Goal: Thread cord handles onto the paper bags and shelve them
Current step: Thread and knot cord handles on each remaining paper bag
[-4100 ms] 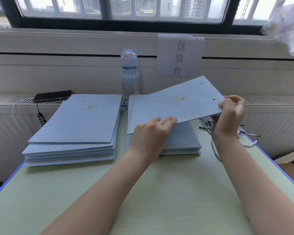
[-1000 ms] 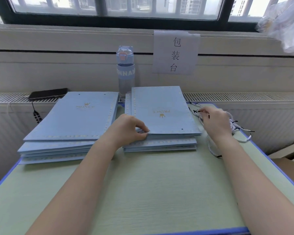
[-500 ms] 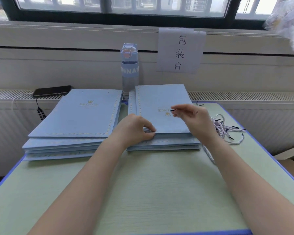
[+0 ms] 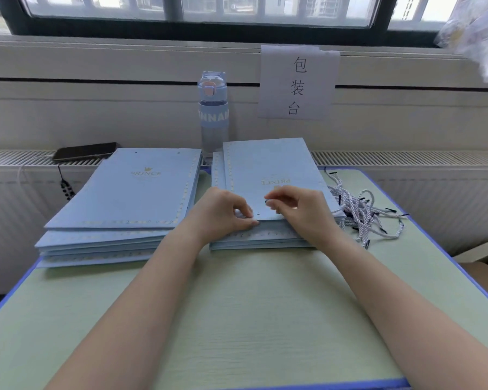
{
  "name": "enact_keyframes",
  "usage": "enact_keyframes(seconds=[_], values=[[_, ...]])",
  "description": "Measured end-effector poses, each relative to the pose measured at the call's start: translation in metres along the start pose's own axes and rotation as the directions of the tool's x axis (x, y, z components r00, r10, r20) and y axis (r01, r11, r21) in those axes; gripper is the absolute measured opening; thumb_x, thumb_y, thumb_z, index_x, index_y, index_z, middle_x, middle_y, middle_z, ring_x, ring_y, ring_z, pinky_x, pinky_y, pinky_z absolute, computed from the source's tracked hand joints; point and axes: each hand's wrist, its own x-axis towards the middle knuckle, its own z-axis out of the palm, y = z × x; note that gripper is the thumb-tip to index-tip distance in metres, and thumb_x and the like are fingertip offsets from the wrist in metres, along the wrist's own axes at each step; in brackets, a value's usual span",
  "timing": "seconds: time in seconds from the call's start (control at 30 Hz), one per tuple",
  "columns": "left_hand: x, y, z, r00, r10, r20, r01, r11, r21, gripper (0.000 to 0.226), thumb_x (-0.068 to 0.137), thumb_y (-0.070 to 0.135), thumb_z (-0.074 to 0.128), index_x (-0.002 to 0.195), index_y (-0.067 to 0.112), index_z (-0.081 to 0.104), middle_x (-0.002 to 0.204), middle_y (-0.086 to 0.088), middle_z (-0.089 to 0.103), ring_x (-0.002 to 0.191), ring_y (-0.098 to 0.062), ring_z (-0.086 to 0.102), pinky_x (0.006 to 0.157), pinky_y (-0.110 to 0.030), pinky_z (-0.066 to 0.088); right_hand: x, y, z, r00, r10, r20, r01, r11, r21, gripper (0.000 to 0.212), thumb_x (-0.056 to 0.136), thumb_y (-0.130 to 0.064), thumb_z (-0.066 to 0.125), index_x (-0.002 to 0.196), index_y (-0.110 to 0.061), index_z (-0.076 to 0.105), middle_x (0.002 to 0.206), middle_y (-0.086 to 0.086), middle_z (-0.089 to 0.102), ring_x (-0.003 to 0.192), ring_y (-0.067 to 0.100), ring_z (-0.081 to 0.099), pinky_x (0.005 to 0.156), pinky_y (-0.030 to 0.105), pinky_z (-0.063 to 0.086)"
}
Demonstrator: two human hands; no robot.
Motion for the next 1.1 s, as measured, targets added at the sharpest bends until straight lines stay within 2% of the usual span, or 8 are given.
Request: enact_keyframes(seconds=[0.13,0.27,0.43,0.5,0.7,0.77,0.87,1.1], values=[[0.0,-0.003,0.003,1.0,-0.009,-0.007,0.009,1.0,0.026,0.016,0.073,0.027,0.081,0.08,0.013,0.076,0.107,-0.005,0.071,0.076,-0.001,0.059,0.086,-0.027,0.052,0.005,0.011,-0.007,0.997,0.072,0.009,-0.071,0.992,-0.104,0.017,0.086,0.0,0.063,0.099,-0.006,0.073,0.093,0.006,0.072,0.073,-0.003,0.059,0.075,0.004,0.042],[0.0,-0.005,0.001,1.0,-0.023,-0.007,0.023,0.999,0.025,0.026,0.071,0.03,0.082,0.085,0.009,0.076,0.09,-0.004,0.073,0.071,-0.01,0.063,0.078,-0.034,0.054,0.004,0.008,0.001,0.998,-0.006,0.063,0.018,0.982,-0.186,0.019,0.087,0.001,0.061,0.098,-0.007,0.074,0.093,0.004,0.071,0.08,0.007,0.06,0.075,0.004,0.039],[0.001,-0.005,0.0,1.0,-0.014,0.016,0.013,0.998,0.054,0.021,0.074,0.027,0.079,0.083,0.008,0.077,0.084,-0.005,0.073,0.07,-0.015,0.064,0.072,-0.037,0.054,0.003,0.009,0.015,0.986,-0.107,0.131,0.146,0.932,-0.331,0.016,0.089,-0.006,0.06,0.092,-0.011,0.075,0.09,0.007,0.068,0.088,0.024,0.059,0.079,0.033,0.044],[0.001,-0.004,-0.001,0.999,0.004,0.048,-0.008,0.997,0.082,0.013,0.078,0.021,0.074,0.082,0.009,0.076,0.08,-0.005,0.072,0.064,-0.016,0.058,0.069,-0.038,0.052,0.004,0.01,0.017,0.985,-0.114,0.132,0.156,0.918,-0.366,0.017,0.089,-0.008,0.059,0.093,-0.012,0.075,0.09,0.007,0.066,0.089,0.026,0.058,0.077,0.035,0.043],[0.001,-0.004,-0.004,0.996,0.075,0.049,-0.08,0.992,0.1,0.019,0.072,0.024,0.052,0.062,0.012,0.063,0.056,-0.007,0.048,0.056,-0.017,0.037,0.062,-0.035,0.051,0.003,0.007,0.016,0.996,-0.042,0.082,0.065,0.952,-0.3,0.023,0.089,-0.005,0.06,0.108,-0.011,0.071,0.09,0.003,0.068,0.086,0.02,0.06,0.077,0.017,0.039],[0.0,-0.002,-0.004,0.994,0.103,-0.03,-0.101,0.993,0.062,0.023,0.072,0.022,0.054,0.065,0.007,0.07,0.058,-0.015,0.059,0.054,-0.019,0.044,0.063,-0.039,0.053,0.003,0.002,0.011,1.0,0.03,0.001,-0.029,0.983,-0.18,0.017,0.086,-0.007,0.065,0.1,-0.012,0.073,0.082,-0.003,0.068,0.078,0.007,0.061,0.074,0.005,0.039],[-0.002,0.006,-0.005,0.981,0.127,-0.146,-0.126,0.992,0.012,0.014,0.075,0.015,0.066,0.077,0.006,0.076,0.071,-0.005,0.073,0.063,-0.012,0.065,0.069,-0.035,0.056,0.004,-0.001,0.003,0.998,0.054,-0.033,-0.057,0.994,-0.095,0.012,0.084,-0.005,0.066,0.087,-0.015,0.073,0.077,-0.009,0.068,0.073,-0.009,0.059,0.072,0.003,0.04],[-0.002,0.013,-0.006,0.971,0.116,-0.209,-0.131,0.989,-0.061,0.011,0.079,0.009,0.072,0.088,0.011,0.078,0.073,0.002,0.074,0.069,-0.004,0.065,0.066,-0.026,0.053,0.006,-0.008,-0.008,0.987,0.071,0.144,-0.055,0.992,-0.115,0.025,0.094,-0.003,0.05,0.093,-0.017,0.07,0.086,-0.01,0.064,0.076,-0.012,0.053,0.069,0.004,0.036]])
